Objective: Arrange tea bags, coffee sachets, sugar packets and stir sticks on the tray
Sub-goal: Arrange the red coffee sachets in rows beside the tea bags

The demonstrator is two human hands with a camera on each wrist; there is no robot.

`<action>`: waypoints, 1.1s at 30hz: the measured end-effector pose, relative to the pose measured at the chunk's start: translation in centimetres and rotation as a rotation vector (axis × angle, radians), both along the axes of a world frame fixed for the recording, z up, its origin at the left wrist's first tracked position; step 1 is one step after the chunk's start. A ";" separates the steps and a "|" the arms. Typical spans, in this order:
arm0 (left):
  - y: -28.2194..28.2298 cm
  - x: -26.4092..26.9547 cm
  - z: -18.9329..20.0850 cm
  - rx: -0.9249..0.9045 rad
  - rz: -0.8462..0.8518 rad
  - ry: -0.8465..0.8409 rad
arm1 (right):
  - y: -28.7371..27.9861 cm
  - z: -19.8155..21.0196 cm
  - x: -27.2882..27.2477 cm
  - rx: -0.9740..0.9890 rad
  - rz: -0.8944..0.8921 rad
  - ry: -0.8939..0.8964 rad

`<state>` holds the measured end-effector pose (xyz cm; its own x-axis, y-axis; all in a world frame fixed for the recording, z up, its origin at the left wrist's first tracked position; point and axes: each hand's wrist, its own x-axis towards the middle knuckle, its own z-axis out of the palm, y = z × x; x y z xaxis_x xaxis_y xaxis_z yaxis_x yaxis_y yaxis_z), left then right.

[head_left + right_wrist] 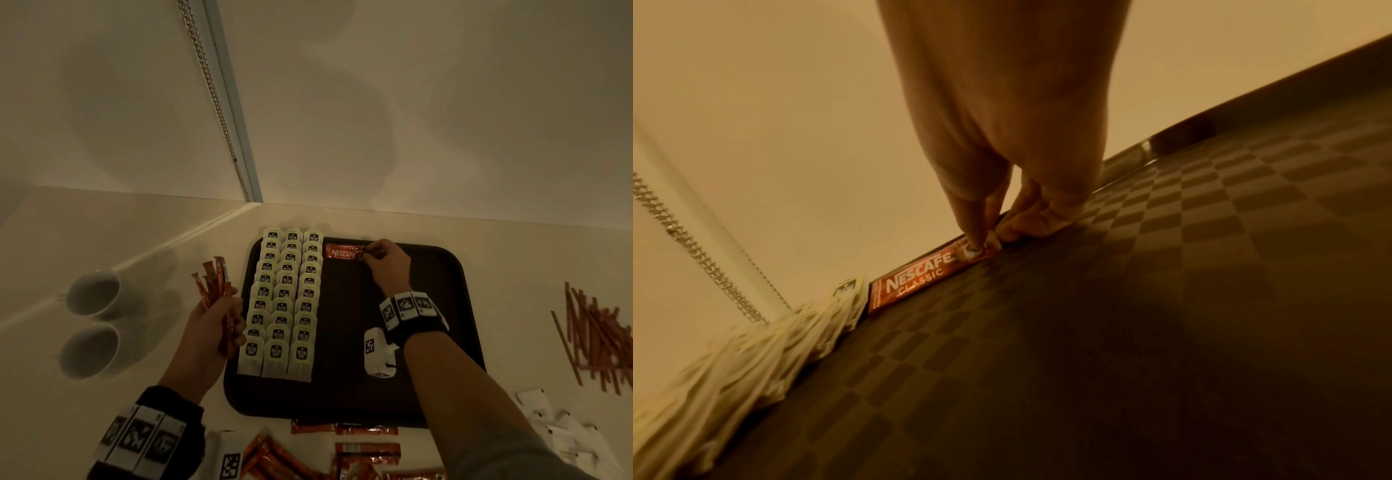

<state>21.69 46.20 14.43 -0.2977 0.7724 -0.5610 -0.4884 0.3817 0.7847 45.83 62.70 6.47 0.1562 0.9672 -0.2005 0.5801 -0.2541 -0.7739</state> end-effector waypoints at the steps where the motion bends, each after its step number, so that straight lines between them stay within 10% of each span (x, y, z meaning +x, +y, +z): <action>1: 0.0 0.0 -0.1 -0.003 0.006 -0.017 | 0.0 0.0 0.0 0.004 -0.004 0.001; 16: 2.2 1.8 1.1 0.026 0.004 -0.073 | -0.6 1.1 -0.5 0.016 -0.041 0.044; 23: 3.8 3.1 1.7 0.111 -0.006 -0.096 | -7.1 8.8 -5.9 -0.059 0.567 0.457; 33: 2.8 2.6 1.7 0.131 -0.024 -0.159 | -8.8 11.6 -5.9 0.137 0.517 0.416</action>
